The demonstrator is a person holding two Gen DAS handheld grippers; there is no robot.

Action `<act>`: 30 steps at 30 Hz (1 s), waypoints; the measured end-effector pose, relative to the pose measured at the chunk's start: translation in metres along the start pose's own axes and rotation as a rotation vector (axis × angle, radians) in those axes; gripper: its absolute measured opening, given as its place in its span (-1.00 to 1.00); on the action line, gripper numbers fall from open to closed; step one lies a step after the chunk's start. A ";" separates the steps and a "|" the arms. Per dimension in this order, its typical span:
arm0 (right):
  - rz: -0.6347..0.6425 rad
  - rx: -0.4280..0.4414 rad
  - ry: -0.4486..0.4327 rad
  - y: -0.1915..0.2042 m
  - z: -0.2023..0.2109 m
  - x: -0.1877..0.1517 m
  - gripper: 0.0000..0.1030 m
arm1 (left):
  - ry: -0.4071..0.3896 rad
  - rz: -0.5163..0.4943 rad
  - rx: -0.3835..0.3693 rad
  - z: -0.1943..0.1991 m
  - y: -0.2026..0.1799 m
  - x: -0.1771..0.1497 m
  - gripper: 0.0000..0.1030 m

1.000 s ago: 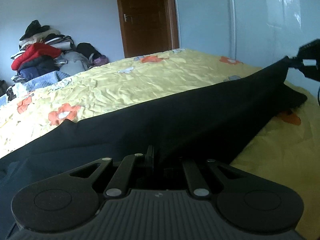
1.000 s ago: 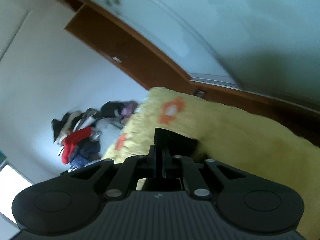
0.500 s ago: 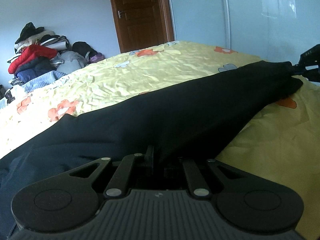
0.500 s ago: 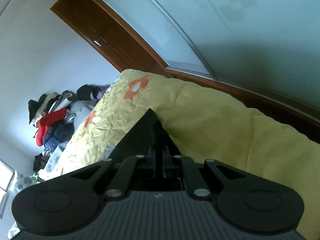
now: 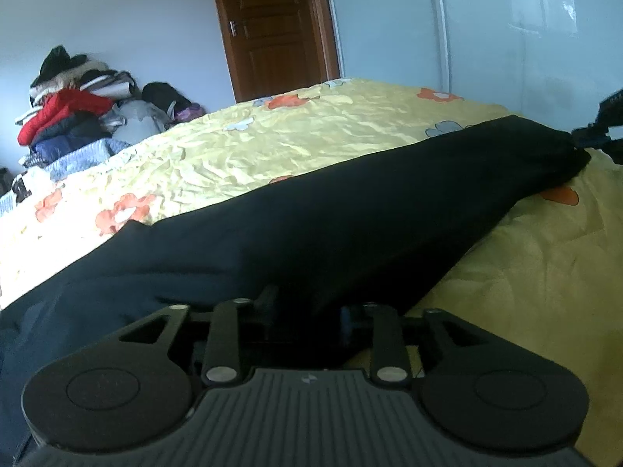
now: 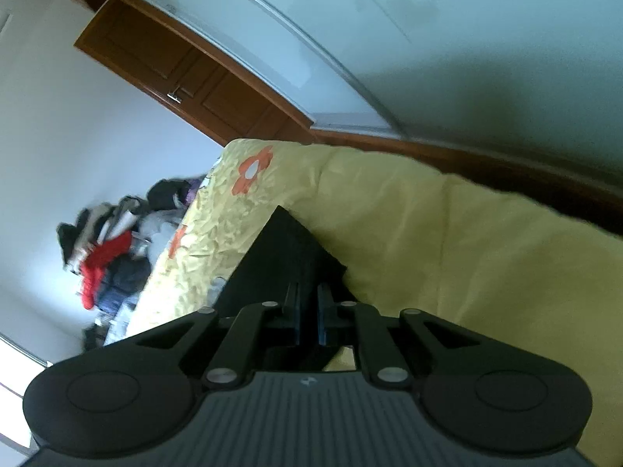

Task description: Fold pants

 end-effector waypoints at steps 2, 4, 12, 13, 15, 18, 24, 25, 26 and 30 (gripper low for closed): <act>-0.038 0.007 0.013 -0.002 -0.003 -0.001 -0.83 | -0.003 -0.008 0.007 0.000 -0.001 0.000 -0.21; -0.041 -0.006 0.024 -0.001 -0.002 -0.004 -0.83 | -0.007 -0.009 0.012 0.000 -0.001 0.001 -0.16; -0.097 -0.046 0.039 -0.006 -0.015 -0.008 -0.81 | -0.023 0.013 0.017 0.001 0.001 0.001 0.06; -0.102 -0.052 0.033 -0.006 -0.015 -0.009 -0.81 | -0.026 0.009 0.027 0.002 0.001 0.002 0.12; -0.086 -0.061 0.020 -0.002 -0.012 -0.011 -0.80 | -0.041 0.004 0.042 0.005 0.003 0.002 0.19; -0.069 -0.065 -0.005 0.001 0.000 -0.015 -0.37 | -0.053 0.012 0.046 0.006 0.004 0.002 0.25; 0.047 -0.110 -0.096 0.016 0.027 -0.022 0.72 | -0.059 0.006 0.039 0.005 0.000 0.000 0.27; 0.060 -0.125 -0.093 0.016 0.027 -0.023 0.72 | -0.061 0.005 0.041 0.005 0.000 0.000 0.28; 0.053 -0.119 -0.076 0.016 0.025 -0.024 0.75 | -0.064 0.007 0.044 0.005 0.001 0.000 0.29; 0.023 -0.058 -0.055 0.014 0.010 -0.031 0.74 | -0.064 0.015 0.048 0.006 0.001 -0.001 0.33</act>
Point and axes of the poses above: each gripper's, at about its wrist camera, not at the fingertips, and z roughly against the way its jaws point, y to its left, x to its top, the point moved 3 cm from there along -z, roughly the way its jaws point, and after that the axes turned 5 degrees about x, right-handed, at the moved point
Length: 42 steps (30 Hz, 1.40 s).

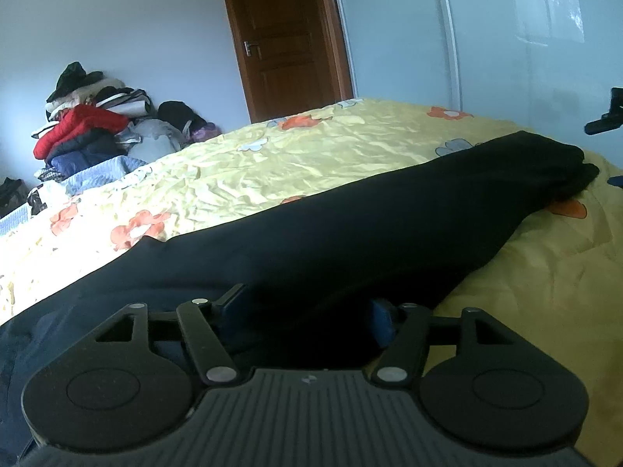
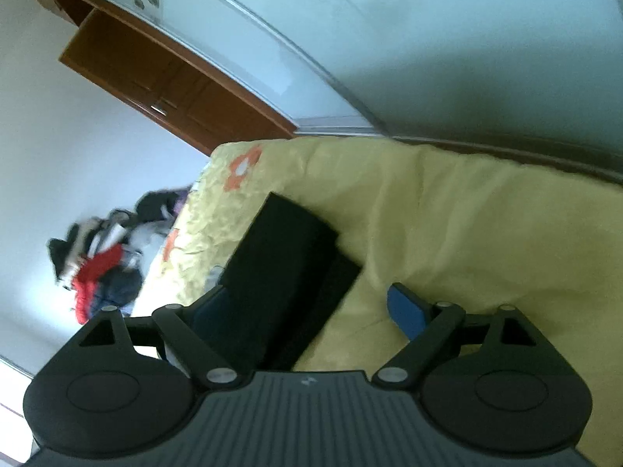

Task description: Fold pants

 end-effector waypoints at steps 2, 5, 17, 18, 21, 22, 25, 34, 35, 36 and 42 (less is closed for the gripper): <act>0.002 0.018 0.010 0.006 -0.008 -0.004 0.74 | -0.003 -0.004 0.004 0.001 0.000 0.000 0.35; -0.013 0.051 0.011 0.010 -0.020 -0.007 0.74 | -0.006 -0.003 0.013 0.001 0.000 0.000 0.38; 0.114 0.125 -0.089 0.030 -0.055 0.044 -0.82 | -0.008 -0.017 0.038 0.002 0.000 0.001 0.48; 0.194 0.141 -0.112 0.046 -0.050 0.048 -0.82 | -0.007 -0.017 0.039 0.001 0.000 0.001 0.49; 0.270 0.118 -0.103 0.061 -0.051 0.052 -0.82 | -0.002 -0.017 0.039 0.001 0.000 -0.001 0.50; 0.266 0.086 -0.084 0.056 -0.054 0.051 -0.82 | 0.001 -0.016 0.035 0.001 -0.001 -0.002 0.50; 0.146 0.020 -0.023 0.027 -0.065 0.047 -0.82 | 0.000 -0.026 0.026 0.003 0.000 -0.002 0.50; 0.445 0.096 -0.088 0.117 -0.054 0.030 -0.82 | -0.020 0.049 0.074 0.011 0.028 0.006 0.69; 0.520 0.115 -0.086 0.137 -0.055 0.022 -0.82 | -0.023 0.054 0.088 0.012 0.032 0.005 0.72; 0.580 0.131 -0.083 0.154 -0.057 0.014 -0.82 | -0.024 0.058 0.100 0.013 0.036 0.005 0.76; 0.846 0.322 0.048 0.240 -0.077 -0.079 -0.82 | -0.022 0.105 0.113 0.023 0.052 0.001 0.79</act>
Point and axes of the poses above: each gripper's, at about its wrist camera, not at the fingertips, and z roughly against the way its jaws point, y to its left, x to its top, the point moved 3 cm from there along -z, roughly the way its jaws point, and after that the axes turned 5 degrees about x, right-handed, at the moved point
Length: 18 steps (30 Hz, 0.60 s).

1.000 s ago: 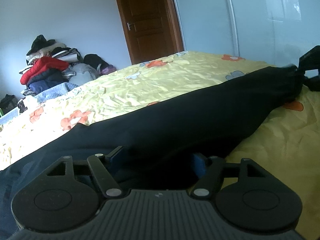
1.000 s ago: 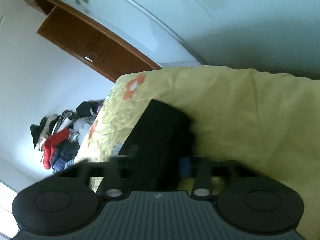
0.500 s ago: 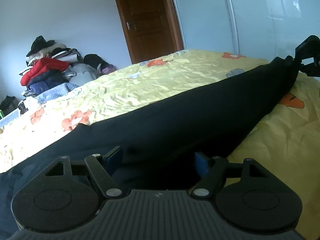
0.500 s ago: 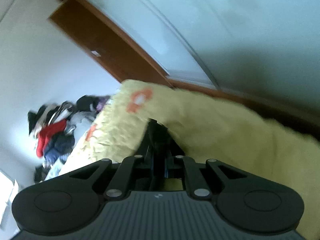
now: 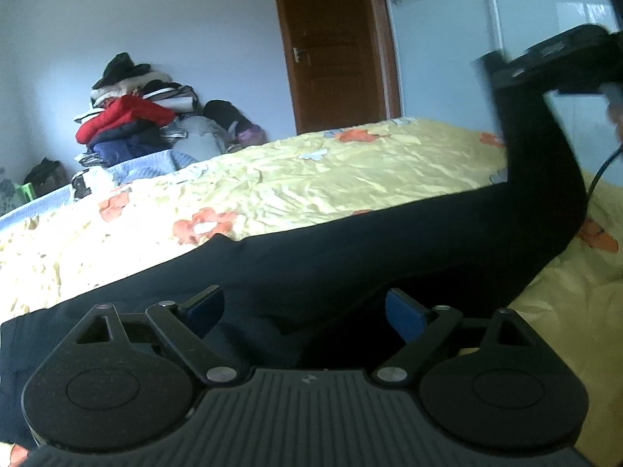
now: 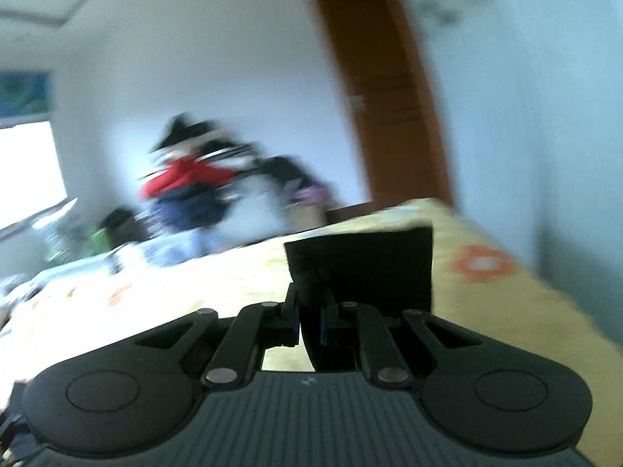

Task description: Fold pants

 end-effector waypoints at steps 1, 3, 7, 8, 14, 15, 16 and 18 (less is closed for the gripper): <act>0.023 0.042 0.028 0.017 -0.009 -0.006 -0.82 | -0.005 0.004 0.009 0.003 0.003 0.000 0.78; 0.066 0.131 0.102 0.052 -0.031 -0.024 -0.82 | -0.019 0.013 0.015 0.010 0.009 0.001 0.78; 0.155 0.244 0.255 0.101 -0.058 -0.065 -0.82 | -0.040 0.036 0.068 0.020 0.027 0.001 0.80; 0.165 0.262 0.287 0.107 -0.062 -0.073 -0.82 | -0.033 0.043 0.099 0.020 0.033 0.001 0.80; 0.192 0.320 0.347 0.132 -0.059 -0.094 -0.82 | 0.048 0.182 0.144 0.009 0.065 -0.006 0.80; 0.197 0.323 0.348 0.134 -0.059 -0.097 -0.82 | 0.057 0.206 0.133 0.008 0.067 -0.006 0.80; 0.201 0.325 0.348 0.139 -0.058 -0.100 -0.82 | 0.060 0.218 0.126 0.008 0.068 -0.007 0.80; 0.204 0.325 0.350 0.144 -0.065 -0.101 -0.82 | 0.060 0.205 0.132 0.008 0.066 -0.007 0.80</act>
Point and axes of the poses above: each gripper's, at about its wrist camera, not at the fingertips, and z roughly against the way its jaws point, y to its left, x to its top, the point moved 3 cm from there along -z, roughly the way its jaws point, and after that the axes turned 5 degrees about x, right-handed, at the moved point
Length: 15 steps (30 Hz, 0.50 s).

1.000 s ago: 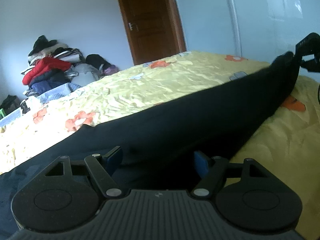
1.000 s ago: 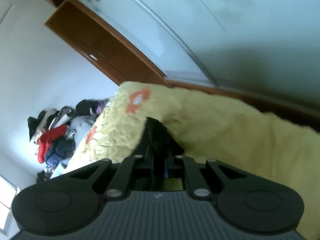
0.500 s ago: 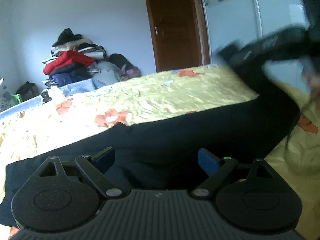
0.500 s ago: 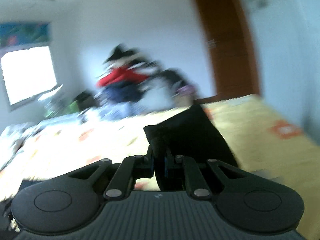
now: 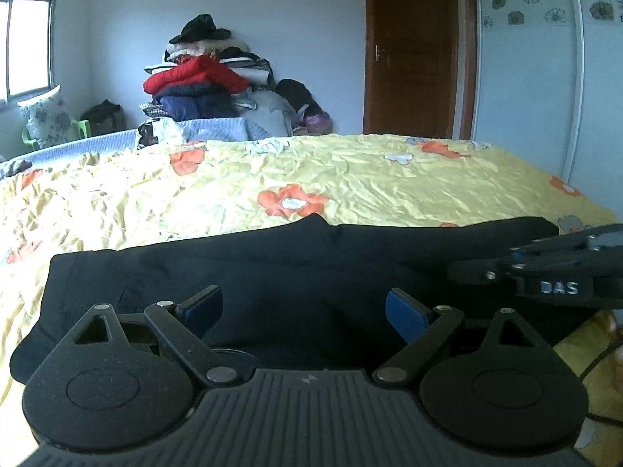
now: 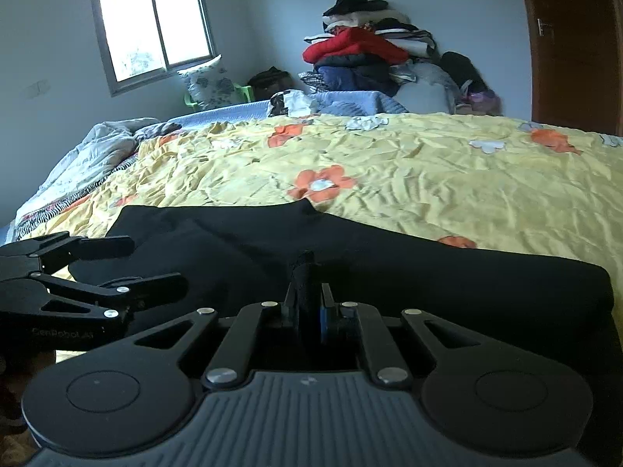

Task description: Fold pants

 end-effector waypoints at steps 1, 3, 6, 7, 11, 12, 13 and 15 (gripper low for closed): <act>-0.001 0.000 0.002 -0.003 -0.003 0.001 -0.82 | -0.001 -0.015 0.008 0.000 -0.003 -0.001 0.80; 0.007 -0.011 0.016 -0.003 -0.016 0.000 -0.82 | 0.003 -0.038 0.025 -0.002 -0.006 -0.004 0.80; -0.007 -0.011 0.107 -0.005 -0.036 -0.006 -0.63 | 0.055 -0.090 -0.016 -0.010 -0.013 -0.010 0.80; -0.007 -0.001 0.125 -0.004 -0.036 -0.007 -0.55 | 0.073 -0.127 -0.049 -0.011 -0.018 -0.013 0.80; -0.012 0.144 0.091 -0.008 -0.001 0.001 0.15 | 0.042 -0.330 -0.059 0.001 -0.039 -0.027 0.80; -0.007 0.168 0.066 -0.011 0.013 0.004 0.23 | 0.024 -0.368 -0.041 0.003 -0.042 -0.030 0.80; 0.006 0.167 0.034 -0.015 0.030 0.008 0.23 | 0.011 -0.381 -0.032 0.005 -0.042 -0.030 0.80; 0.038 0.089 -0.017 -0.029 0.061 0.015 0.23 | 0.003 -0.357 -0.034 0.008 -0.041 -0.026 0.80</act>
Point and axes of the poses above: each gripper's, at about its wrist camera, not at the fingertips, and z roughly against the way its jaws point, y to its left, x to its top, the point moved 3 cm from there along -z, roughly the way its jaws point, and after that the axes turned 5 degrees about x, right-handed, at the moved point
